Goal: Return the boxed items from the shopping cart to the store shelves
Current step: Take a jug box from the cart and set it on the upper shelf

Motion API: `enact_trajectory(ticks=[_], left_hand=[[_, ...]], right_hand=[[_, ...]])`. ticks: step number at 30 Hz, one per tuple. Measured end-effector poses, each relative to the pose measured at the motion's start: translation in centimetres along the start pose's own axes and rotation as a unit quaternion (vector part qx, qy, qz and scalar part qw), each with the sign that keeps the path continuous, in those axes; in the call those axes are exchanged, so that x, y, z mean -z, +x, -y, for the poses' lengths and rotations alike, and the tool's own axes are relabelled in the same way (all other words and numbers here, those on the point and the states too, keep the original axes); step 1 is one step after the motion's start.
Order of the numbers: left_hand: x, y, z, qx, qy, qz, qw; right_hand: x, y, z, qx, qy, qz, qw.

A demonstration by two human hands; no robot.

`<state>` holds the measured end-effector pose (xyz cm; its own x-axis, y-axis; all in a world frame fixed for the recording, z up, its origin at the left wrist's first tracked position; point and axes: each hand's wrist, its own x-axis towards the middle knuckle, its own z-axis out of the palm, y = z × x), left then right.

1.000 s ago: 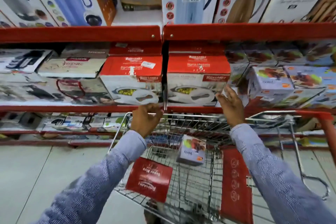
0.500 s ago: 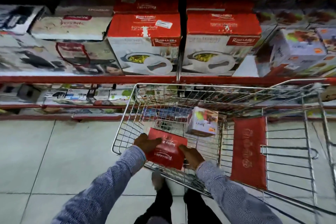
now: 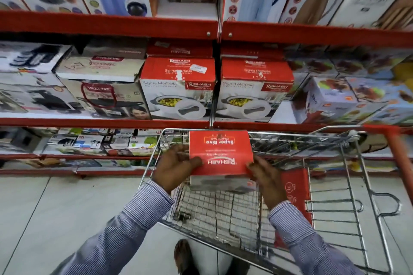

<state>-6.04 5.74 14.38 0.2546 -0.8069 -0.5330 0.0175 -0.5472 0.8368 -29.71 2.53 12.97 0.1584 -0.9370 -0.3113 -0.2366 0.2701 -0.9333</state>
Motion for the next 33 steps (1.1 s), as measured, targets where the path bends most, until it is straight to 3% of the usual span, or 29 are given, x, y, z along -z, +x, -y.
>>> enact_trajectory(ticks=[5,11,21,33], left_hand=[[0.3,-4.2,-7.9,-0.161,-0.007,-0.023,0.987],[0.7,-7.0,-15.0,-0.309,0.004,-0.114,0.944],[5.0,-8.9,-22.4,-0.41,-0.018,-0.218,0.885],[10.6,-7.4,-29.8,-0.479,-0.027,-0.206,0.853]], right_hand=[[3.2,0.4,7.6,0.135,-0.003,-0.013,0.991],[4.5,1.5,15.6,0.244,0.004,-0.056,0.968],[0.0,2.6,26.2,0.311,0.07,-0.043,0.947],[-4.1,4.0,34.6,0.387,0.06,-0.048,0.919]])
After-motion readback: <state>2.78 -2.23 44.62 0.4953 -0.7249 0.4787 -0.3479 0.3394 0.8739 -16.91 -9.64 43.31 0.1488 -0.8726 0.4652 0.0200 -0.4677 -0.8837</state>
